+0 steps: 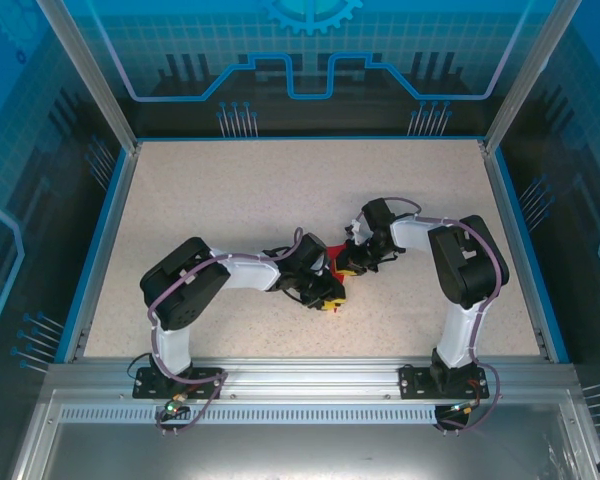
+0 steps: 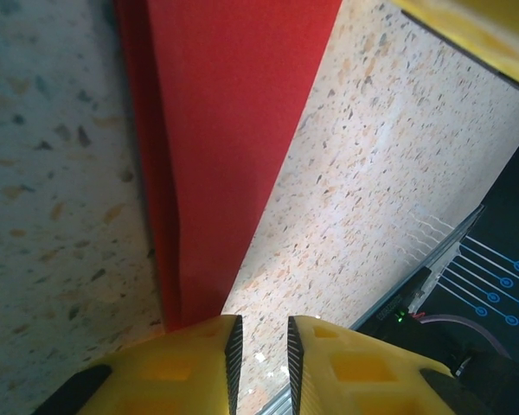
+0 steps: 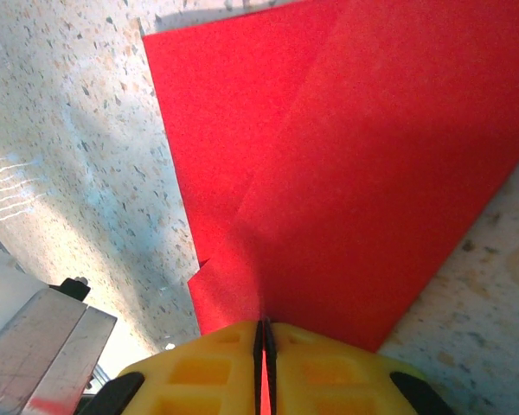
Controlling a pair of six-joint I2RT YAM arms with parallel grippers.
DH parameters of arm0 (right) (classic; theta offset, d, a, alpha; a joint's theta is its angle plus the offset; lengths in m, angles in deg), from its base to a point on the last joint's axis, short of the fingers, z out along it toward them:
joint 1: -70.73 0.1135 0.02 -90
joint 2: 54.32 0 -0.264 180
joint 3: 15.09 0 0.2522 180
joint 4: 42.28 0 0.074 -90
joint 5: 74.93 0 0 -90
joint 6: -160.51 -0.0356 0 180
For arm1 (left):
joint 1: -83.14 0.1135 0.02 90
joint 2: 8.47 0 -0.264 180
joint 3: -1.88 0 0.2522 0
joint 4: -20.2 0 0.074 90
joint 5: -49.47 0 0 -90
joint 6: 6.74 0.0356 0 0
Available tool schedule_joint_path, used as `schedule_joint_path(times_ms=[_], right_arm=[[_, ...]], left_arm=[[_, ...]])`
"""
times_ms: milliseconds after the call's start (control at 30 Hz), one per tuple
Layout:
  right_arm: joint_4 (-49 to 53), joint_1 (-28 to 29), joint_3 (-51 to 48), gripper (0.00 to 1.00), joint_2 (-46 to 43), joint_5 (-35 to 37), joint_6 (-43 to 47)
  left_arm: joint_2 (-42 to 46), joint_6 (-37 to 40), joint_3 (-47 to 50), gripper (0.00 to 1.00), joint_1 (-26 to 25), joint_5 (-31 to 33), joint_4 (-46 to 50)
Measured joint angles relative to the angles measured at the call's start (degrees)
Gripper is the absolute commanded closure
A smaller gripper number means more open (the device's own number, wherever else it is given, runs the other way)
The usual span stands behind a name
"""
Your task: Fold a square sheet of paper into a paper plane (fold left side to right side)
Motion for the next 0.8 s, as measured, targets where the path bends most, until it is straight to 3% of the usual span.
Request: schedule_joint_path(times_ms=[800], right_arm=[[0.74, 0.28, 0.46, 0.87, 0.04, 0.9, 0.24]], left_arm=[[0.48, 0.02, 1.44, 0.77, -0.9, 1.95, -1.22]])
